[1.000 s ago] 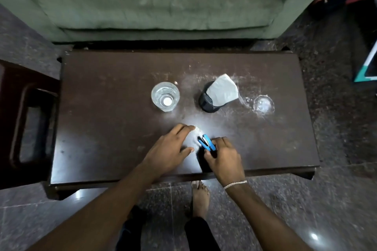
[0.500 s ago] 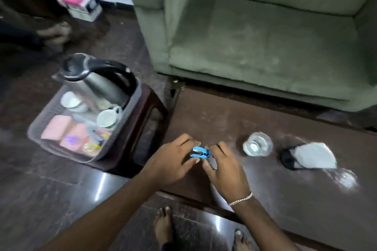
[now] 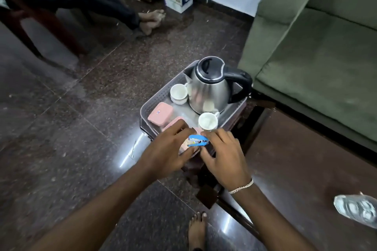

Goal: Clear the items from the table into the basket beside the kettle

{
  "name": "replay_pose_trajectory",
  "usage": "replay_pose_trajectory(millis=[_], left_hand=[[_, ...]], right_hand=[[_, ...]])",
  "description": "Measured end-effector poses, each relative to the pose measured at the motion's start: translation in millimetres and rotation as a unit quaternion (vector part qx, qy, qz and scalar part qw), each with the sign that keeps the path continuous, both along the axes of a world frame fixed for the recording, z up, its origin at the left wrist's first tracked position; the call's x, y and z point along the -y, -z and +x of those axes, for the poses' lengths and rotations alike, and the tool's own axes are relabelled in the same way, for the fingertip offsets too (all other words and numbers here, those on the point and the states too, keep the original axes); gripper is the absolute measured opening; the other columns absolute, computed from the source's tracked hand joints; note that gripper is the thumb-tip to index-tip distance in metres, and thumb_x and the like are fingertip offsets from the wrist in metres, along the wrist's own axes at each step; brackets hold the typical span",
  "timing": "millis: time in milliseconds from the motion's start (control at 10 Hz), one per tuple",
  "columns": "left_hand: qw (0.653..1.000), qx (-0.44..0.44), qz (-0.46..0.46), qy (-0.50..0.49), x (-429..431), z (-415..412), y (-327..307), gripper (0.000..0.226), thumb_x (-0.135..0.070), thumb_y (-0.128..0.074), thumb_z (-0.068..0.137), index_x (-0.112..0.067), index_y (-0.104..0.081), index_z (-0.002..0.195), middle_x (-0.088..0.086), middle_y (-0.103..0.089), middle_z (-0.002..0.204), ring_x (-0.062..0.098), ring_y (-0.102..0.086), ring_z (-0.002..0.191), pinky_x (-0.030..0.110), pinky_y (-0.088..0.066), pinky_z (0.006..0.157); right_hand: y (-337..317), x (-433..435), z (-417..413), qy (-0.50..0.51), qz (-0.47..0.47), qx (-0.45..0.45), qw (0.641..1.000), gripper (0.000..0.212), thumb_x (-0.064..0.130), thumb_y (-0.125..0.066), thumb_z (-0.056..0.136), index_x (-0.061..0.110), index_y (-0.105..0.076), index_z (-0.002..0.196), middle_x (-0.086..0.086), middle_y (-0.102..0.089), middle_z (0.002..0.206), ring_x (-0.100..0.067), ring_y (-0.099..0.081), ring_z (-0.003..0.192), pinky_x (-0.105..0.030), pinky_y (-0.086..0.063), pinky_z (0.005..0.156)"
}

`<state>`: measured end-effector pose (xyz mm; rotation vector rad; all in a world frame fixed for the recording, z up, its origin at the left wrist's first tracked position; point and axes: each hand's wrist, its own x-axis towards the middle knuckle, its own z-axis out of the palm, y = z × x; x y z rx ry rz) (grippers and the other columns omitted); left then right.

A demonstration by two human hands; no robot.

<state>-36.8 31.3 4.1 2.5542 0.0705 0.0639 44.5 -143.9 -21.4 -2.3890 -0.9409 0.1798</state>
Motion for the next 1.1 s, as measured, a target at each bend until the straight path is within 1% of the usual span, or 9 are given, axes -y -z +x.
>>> replay_pose_trajectory(millis=[200,300,400,500,600,800,900,1000,1100], left_hand=[[0.996,-0.002,0.015,-0.092,-52.8,2.4,23.0,0.034,-0.027,-0.068,0.087,-0.011,-0.067,0.116,0.002,-0.058,0.108,0.024,-0.063,0.093,0.044,-0.055,0.074],[0.986,-0.005,0.047,-0.157,-72.9,9.7,38.3,0.031,-0.021,-0.075,0.083,-0.010,-0.069,0.112,0.004,-0.062,0.107,0.027,-0.063,0.094,0.039,-0.054,0.073],[0.976,-0.031,0.085,-0.198,-84.3,16.0,52.0,0.033,-0.019,-0.078,0.083,-0.005,-0.071,0.111,0.011,-0.066,0.106,0.035,-0.060,0.099,0.047,-0.053,0.084],[0.964,-0.054,0.113,-0.235,-94.2,24.5,64.7,0.033,-0.024,-0.076,0.085,-0.004,-0.072,0.111,0.013,-0.068,0.105,0.038,-0.054,0.101,0.052,-0.049,0.088],[0.953,-0.078,0.141,-0.256,-100.6,30.0,74.9,0.032,-0.030,-0.074,0.086,-0.007,-0.072,0.109,0.011,-0.070,0.104,0.037,-0.052,0.102,0.051,-0.047,0.087],[0.941,-0.106,0.160,-0.279,-101.2,28.8,88.7,0.034,-0.039,-0.068,0.083,-0.007,-0.070,0.093,0.015,-0.069,0.094,0.038,-0.049,0.094,0.049,-0.046,0.078],[0.941,-0.107,0.161,-0.279,-105.1,29.4,95.8,0.033,-0.038,-0.070,0.084,-0.007,-0.069,0.093,0.016,-0.067,0.095,0.037,-0.048,0.092,0.047,-0.042,0.080],[0.937,-0.124,0.171,-0.278,-102.6,29.8,93.3,0.038,-0.037,-0.076,0.085,-0.005,-0.070,0.105,0.016,-0.064,0.104,0.038,-0.048,0.096,0.047,-0.042,0.084],[0.941,-0.076,0.173,-0.280,-94.5,29.3,89.0,0.039,-0.030,-0.075,0.087,-0.005,-0.066,0.114,0.016,-0.060,0.109,0.038,-0.049,0.100,0.049,-0.045,0.087]], right_hand=[[7.4,-73.2,15.4,-0.039,-0.034,0.002,0.999,0.037,0.026,-0.064,0.088,0.018,-0.066,0.124,-0.004,-0.063,0.110,-0.032,-0.058,0.104,-0.050,-0.049,0.086],[15.3,-106.7,27.8,-0.064,-0.057,-0.021,0.996,0.042,0.022,-0.057,0.094,0.016,-0.059,0.135,-0.005,-0.062,0.122,-0.031,-0.055,0.113,-0.050,-0.046,0.094],[23.7,-132.9,38.0,-0.091,-0.077,-0.063,0.991,0.049,0.018,-0.053,0.095,0.014,-0.052,0.144,-0.007,-0.059,0.133,-0.030,-0.053,0.124,-0.047,-0.043,0.103],[32.9,-154.3,46.3,-0.097,-0.090,-0.098,0.986,0.054,0.016,-0.054,0.094,0.012,-0.049,0.147,-0.008,-0.057,0.139,-0.029,-0.052,0.129,-0.046,-0.041,0.106],[42.5,-168.5,48.4,-0.103,-0.114,-0.129,0.980,0.060,0.015,-0.056,0.091,0.014,-0.043,0.150,-0.007,-0.053,0.144,-0.028,-0.048,0.134,-0.047,-0.040,0.106],[61.9,-177.3,37.3,-0.103,-0.137,-0.107,0.979,0.062,0.015,-0.056,0.087,0.020,-0.043,0.147,-0.004,-0.053,0.145,-0.032,-0.045,0.125,-0.048,-0.041,0.095],[69.8,-177.8,34.9,-0.104,-0.127,-0.096,0.982,0.062,0.016,-0.058,0.087,0.020,-0.043,0.147,-0.004,-0.051,0.144,-0.034,-0.045,0.122,-0.047,-0.041,0.092],[61.2,-168.2,33.0,-0.090,-0.090,-0.103,0.986,0.062,0.014,-0.061,0.085,0.017,-0.046,0.145,-0.007,-0.051,0.141,-0.034,-0.047,0.120,-0.049,-0.045,0.095],[52.4,-149.2,32.3,-0.052,0.006,-0.105,0.993,0.059,0.009,-0.060,0.082,0.010,-0.053,0.140,-0.012,-0.056,0.136,-0.037,-0.051,0.116,-0.052,-0.046,0.098]])
